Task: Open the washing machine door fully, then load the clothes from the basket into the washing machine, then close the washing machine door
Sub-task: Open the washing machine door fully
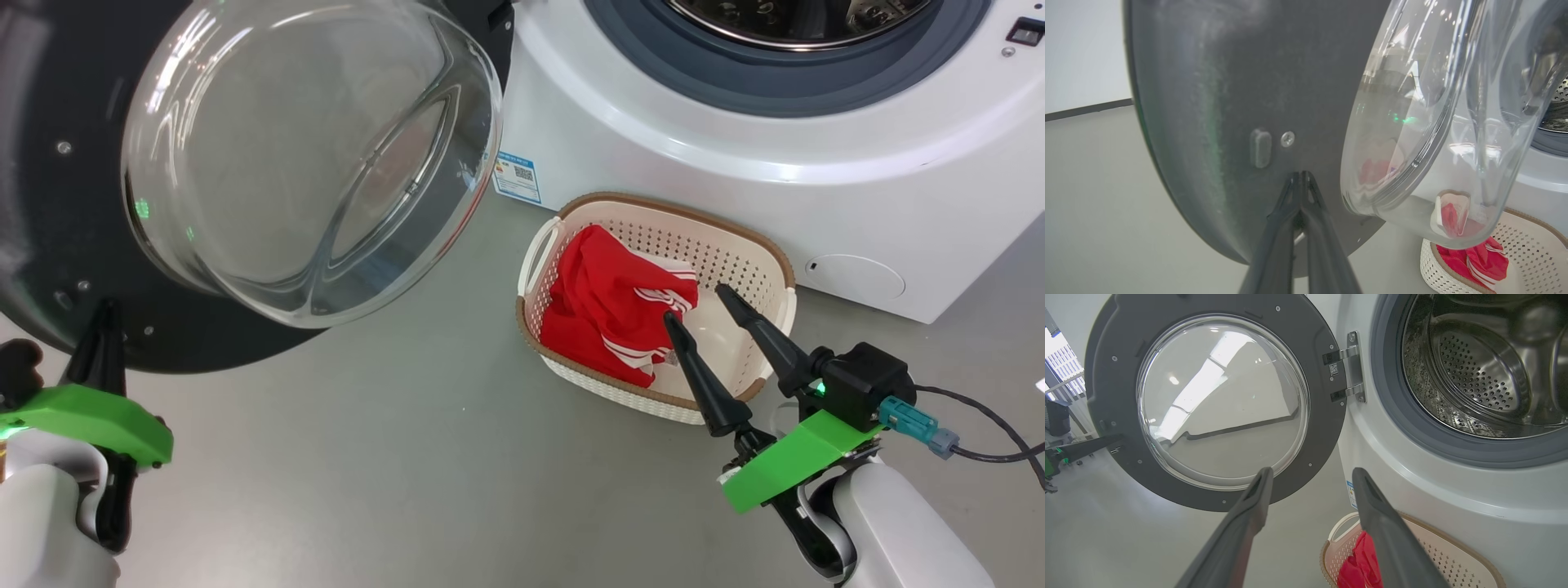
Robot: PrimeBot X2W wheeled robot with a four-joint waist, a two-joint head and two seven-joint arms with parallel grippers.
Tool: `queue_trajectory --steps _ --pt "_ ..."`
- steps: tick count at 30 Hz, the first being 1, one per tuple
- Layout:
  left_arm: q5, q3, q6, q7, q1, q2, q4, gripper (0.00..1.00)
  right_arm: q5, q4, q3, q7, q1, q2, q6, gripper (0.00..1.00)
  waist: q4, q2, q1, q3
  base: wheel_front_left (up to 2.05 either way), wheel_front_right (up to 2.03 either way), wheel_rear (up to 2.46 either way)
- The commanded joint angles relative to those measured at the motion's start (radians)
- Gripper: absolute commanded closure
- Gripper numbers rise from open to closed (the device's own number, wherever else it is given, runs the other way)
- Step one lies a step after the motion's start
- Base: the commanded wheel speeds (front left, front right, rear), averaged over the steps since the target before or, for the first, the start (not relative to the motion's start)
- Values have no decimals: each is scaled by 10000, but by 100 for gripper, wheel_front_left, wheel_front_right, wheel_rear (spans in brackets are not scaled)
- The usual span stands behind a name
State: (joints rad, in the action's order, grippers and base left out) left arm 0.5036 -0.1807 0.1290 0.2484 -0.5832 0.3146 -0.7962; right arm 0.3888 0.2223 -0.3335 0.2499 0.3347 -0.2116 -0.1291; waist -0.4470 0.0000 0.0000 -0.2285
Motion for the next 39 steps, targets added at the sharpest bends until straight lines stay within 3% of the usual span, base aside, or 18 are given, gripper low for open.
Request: queue_trajectory --steps 1,26,27,28,29,30,31,39 --pt "126 290 13 112 -363 647 102 100 29 -207 -196 118 203 125 -16 0 17 0 0 30 0 0 0" --pt "317 301 17 133 1425 314 1937 100 226 -210 -132 118 -300 181 -16 0 251 0 0 705 0 0 0" --pt "322 342 17 133 1522 261 2068 88 232 -210 -136 118 -319 178 -16 0 286 0 0 739 0 0 0" --pt "322 342 17 133 1522 261 2068 88 232 -210 -136 118 -319 178 -16 0 286 0 0 739 0 0 0" --pt "310 384 17 133 1626 212 2203 57 239 -211 -146 118 -339 179 -16 0 329 0 0 775 0 0 0" --pt "287 422 17 133 1733 167 2340 19 243 -214 -152 118 -359 181 -16 0 372 0 0 806 0 0 0" --pt "276 462 17 133 1844 114 2468 0 245 -215 -157 118 -377 184 -16 0 422 0 0 836 0 0 0" --pt "16 774 -91 133 2555 -160 3554 0 166 -318 -162 118 -506 135 -16 0 839 0 0 1015 0 0 0"
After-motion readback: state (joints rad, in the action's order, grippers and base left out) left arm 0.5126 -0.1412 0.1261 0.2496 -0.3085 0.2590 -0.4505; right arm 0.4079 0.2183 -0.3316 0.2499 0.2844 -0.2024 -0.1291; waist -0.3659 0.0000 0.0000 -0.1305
